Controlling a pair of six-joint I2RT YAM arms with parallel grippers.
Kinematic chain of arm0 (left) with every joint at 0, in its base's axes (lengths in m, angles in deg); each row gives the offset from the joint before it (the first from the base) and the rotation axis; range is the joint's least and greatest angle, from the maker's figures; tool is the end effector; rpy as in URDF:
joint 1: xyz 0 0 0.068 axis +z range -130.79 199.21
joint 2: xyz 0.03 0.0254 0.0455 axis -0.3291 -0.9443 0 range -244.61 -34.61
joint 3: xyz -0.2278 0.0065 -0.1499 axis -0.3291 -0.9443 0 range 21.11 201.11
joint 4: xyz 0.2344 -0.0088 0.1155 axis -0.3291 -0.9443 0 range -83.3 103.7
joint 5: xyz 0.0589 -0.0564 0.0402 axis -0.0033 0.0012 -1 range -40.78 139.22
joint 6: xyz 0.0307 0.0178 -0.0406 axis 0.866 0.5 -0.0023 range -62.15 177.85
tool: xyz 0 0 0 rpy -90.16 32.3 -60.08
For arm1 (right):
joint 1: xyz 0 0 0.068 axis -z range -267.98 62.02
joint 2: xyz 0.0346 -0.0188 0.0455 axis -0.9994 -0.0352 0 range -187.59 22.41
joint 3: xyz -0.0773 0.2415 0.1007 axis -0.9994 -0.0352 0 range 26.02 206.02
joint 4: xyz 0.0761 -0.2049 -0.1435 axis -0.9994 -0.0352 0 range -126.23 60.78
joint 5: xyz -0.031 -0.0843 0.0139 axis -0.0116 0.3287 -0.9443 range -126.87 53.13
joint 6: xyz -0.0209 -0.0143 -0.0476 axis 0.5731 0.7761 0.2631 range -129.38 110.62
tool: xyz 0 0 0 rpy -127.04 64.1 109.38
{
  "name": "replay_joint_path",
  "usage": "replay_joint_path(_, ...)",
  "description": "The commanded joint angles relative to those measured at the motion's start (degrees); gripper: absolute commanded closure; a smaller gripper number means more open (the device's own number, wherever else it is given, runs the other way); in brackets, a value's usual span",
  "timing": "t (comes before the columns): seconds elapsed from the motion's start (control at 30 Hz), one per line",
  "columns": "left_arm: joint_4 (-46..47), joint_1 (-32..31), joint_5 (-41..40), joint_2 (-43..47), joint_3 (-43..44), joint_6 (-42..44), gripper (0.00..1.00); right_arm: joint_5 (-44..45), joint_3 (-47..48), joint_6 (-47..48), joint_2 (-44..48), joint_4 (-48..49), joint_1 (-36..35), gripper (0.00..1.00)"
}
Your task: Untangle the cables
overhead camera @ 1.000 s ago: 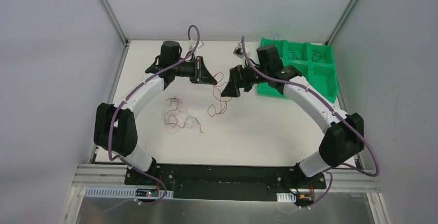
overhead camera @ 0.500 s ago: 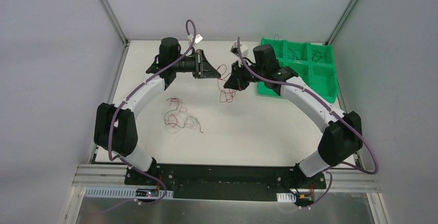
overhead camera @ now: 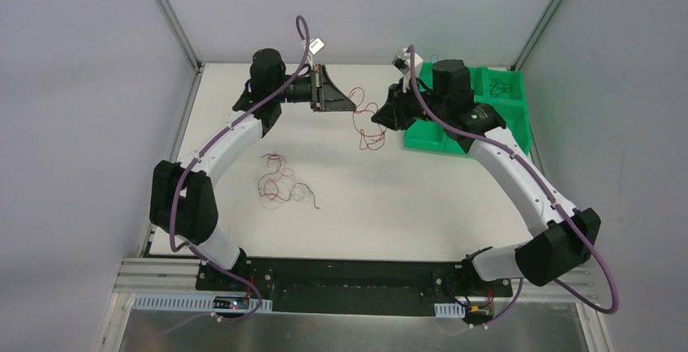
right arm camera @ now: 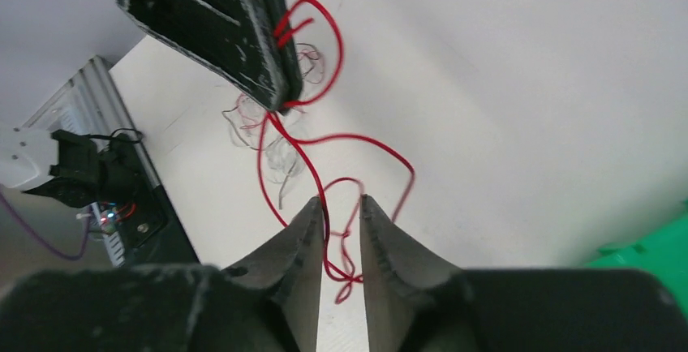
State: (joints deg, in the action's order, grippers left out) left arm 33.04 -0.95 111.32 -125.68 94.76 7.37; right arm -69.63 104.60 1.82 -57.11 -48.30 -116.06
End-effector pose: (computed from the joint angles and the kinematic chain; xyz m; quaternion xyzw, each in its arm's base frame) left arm 0.3339 -0.1561 0.3642 0.2021 0.6718 -0.6486 0.2951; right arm 0.2694 0.1656 0.3935 -0.4164 0.6859 0.3092 0.5104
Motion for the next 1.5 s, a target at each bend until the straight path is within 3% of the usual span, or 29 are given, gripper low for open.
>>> replay_joint_path(0.0,4.72,0.63,3.29,-1.04,3.28,-2.72,1.0,6.37,3.45,5.08,2.58,-4.27,2.3,0.67)
replay_joint_path(0.2,4.98,0.41,3.75,-0.79,3.17,-3.58,1.0,8.92,0.8,10.38,6.96,-3.21,1.52,0.19)
replay_joint_path(0.3,5.0,-0.19,4.85,-0.87,3.55,-3.28,1.0,8.53,0.45,12.49,7.08,-2.87,0.43,0.07)
replay_joint_path(0.4,5.05,-1.17,5.95,-1.25,4.3,-2.82,1.0,7.76,1.48,13.67,5.32,-2.27,-0.88,0.03)
replay_joint_path(0.67,3.52,-2.79,6.86,-0.88,5.45,-0.81,1.0,1.26,4.98,15.44,2.2,-5.07,-1.67,0.03)
replay_joint_path(0.77,2.59,-3.68,7.23,-0.63,5.95,0.66,1.0,0.56,4.51,15.86,1.87,-5.85,-1.68,0.21)
replay_joint_path(1.0,0.26,-4.18,7.33,-0.36,6.44,2.68,1.0,2.28,4.11,15.07,3.08,-5.89,-1.48,0.94)
replay_joint_path(1.03,0.12,-4.19,7.37,-0.29,6.36,2.88,1.0,2.5,3.74,14.81,3.63,-5.64,-1.39,1.0)
replay_joint_path(1.23,-5.16,-4.12,7.15,0.24,7.1,7.46,1.0,4.47,1.7,13.2,7.32,-5.7,0.12,1.0)
replay_joint_path(1.27,-6.54,-4.15,7.01,0.55,7.24,8.81,0.95,5.06,1.38,12.87,7.85,-5.71,0.52,1.0)
replay_joint_path(1.3,-8.24,-4.1,6.84,0.91,7.4,10.2,0.88,5.59,1.16,12.47,8.26,-5.71,1.16,1.0)
replay_joint_path(1.37,-13.48,-4.07,5.87,1.71,8.04,14.68,0.58,7.41,0.69,12.1,9.24,-5.76,2.13,1.0)
replay_joint_path(1.47,-22.57,-2.76,2.27,3.62,8.69,21.89,0.36,9.93,0.75,12.14,10.59,-8.16,4.52,1.0)
